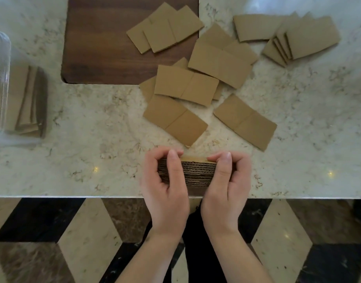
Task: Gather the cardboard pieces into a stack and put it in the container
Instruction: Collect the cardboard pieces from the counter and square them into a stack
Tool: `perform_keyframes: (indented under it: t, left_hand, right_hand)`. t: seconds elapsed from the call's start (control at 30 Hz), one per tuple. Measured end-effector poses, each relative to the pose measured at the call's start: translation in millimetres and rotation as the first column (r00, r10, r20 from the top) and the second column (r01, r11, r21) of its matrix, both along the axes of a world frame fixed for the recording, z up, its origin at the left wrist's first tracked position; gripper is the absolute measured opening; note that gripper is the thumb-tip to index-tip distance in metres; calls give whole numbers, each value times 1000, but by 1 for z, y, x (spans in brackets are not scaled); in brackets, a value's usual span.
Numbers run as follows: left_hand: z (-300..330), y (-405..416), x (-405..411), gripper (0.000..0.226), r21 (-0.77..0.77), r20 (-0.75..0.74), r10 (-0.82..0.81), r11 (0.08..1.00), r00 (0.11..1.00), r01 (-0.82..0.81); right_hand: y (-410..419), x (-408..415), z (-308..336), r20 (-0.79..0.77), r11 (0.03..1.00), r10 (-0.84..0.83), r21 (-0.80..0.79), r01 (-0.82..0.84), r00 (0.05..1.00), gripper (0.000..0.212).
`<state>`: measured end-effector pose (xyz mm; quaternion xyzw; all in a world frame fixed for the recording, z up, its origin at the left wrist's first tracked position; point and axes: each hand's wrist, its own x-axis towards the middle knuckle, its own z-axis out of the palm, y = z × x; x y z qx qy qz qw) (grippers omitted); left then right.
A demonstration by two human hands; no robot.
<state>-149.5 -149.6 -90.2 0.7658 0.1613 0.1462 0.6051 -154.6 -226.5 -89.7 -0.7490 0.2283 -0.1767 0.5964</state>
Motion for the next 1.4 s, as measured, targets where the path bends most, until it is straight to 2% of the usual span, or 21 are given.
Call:
perform_keyframes:
  t: [0.23, 0.4, 0.47, 0.5, 0.53, 0.6, 0.63, 0.67, 0.83, 0.9, 0.97, 1.07, 1.1, 1.17, 1.23, 1.27, 1.3, 1.4]
  left_hand:
    - [1, 2, 0, 21, -19, -67, -27, 999, 997, 26]
    - [5, 1, 4, 21, -41, -114, -2, 999, 993, -2]
    - [6, 0, 5, 22, -44, -122, 0, 999, 993, -5]
    - [6, 0, 5, 23, -55, -132, -4, 998, 991, -3]
    - [6, 1, 4, 23, -70, -143, -9, 998, 990, -1]
    - [6, 2, 3, 23, -94, -154, -15, 996, 988, 1]
    - [6, 3, 2, 23, -98, -153, -17, 995, 988, 1]
    - [7, 4, 2, 23, -96, -152, -18, 995, 988, 3]
    - [6, 5, 3, 24, -74, -158, -17, 997, 987, 6]
    - [6, 5, 3, 25, -73, -154, -16, 997, 988, 4]
    - [6, 5, 3, 24, -66, -152, -22, 998, 988, 12]
    - [6, 5, 3, 24, -72, -167, -18, 997, 986, 6]
    - [6, 6, 3, 24, -75, -173, -18, 997, 985, 5]
    - [5, 6, 3, 23, -84, -184, -23, 996, 983, 8]
    - [6, 7, 3, 22, -75, -187, -37, 997, 982, 24]
    - [6, 7, 3, 22, -69, -186, -47, 997, 981, 35]
    - [6, 8, 3, 21, -63, -184, -55, 997, 981, 44]
    - [3, 9, 2, 20, -51, -171, -59, 997, 983, 51]
  right_hand:
    - [-1, 1, 0, -31, 1000, 11, -17, -12, 999, 23]
    - [-26, 13, 17, -118, 983, 184, 5, -185, 976, 22]
    - [-57, 30, 25, -153, 969, 168, -157, -192, 974, 20]
    - [-73, 42, 28, -231, 930, 163, -290, -228, 959, 28]
    - [-87, 54, 31, -351, 866, 168, -394, -308, 921, 46]
    - [-103, 70, 33, -560, 748, 156, -470, -468, 813, 80]
    - [-105, 76, 33, -606, 717, 150, -478, -508, 781, 89]
    - [-107, 79, 32, -628, 703, 149, -476, -529, 764, 90]
    - [-112, 83, 35, -705, 626, 151, -475, -619, 693, 68]
    - [-112, 84, 37, -676, 586, 154, -525, -617, 721, 68]
    - [-112, 88, 44, -625, 593, 178, -548, -590, 760, 71]
    - [-97, 99, 60, -529, 601, 331, -521, -606, 782, 76]
    - [-87, 104, 63, -520, 570, 402, -502, -650, 754, 76]
    - [-63, 114, 65, -560, 434, 524, -473, -766, 642, 72]
    - [-39, 121, 63, -629, 304, 568, -439, -846, 531, 68]
    - [-29, 123, 61, -669, 279, 552, -415, -866, 498, 66]
    - [-22, 124, 58, -700, 288, 523, -392, -873, 487, 64]
    - [-13, 125, 52, -742, 431, 475, -271, -860, 472, 59]
